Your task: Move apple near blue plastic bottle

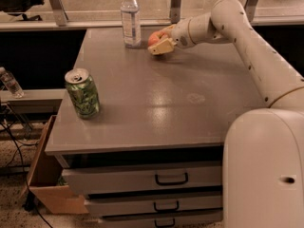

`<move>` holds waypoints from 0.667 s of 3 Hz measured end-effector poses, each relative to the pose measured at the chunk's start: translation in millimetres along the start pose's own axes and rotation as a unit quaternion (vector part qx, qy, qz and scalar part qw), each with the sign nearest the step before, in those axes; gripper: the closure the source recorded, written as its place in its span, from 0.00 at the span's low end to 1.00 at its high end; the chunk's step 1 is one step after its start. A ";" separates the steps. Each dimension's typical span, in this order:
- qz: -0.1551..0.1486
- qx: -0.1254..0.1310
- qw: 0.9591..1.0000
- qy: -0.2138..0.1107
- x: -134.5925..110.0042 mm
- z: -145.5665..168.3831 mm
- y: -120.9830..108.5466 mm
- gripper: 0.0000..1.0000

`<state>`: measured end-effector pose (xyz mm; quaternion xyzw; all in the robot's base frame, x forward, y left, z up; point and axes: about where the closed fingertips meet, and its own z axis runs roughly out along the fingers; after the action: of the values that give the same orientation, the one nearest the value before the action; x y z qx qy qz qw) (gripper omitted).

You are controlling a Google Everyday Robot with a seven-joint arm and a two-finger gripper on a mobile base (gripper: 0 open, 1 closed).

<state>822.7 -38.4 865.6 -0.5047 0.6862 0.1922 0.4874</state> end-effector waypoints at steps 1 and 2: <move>0.011 -0.004 1.000 0.009 -4.5 13.3 -2.1 1.00; 0.020 -0.009 1.000 0.013 -6.2 23.0 -2.5 1.00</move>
Offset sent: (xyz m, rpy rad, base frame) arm 0.0228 0.0211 -0.0008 -0.0026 0.0691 -0.0215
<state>835.9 -18.9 861.2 -0.4978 0.7006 0.2010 0.4701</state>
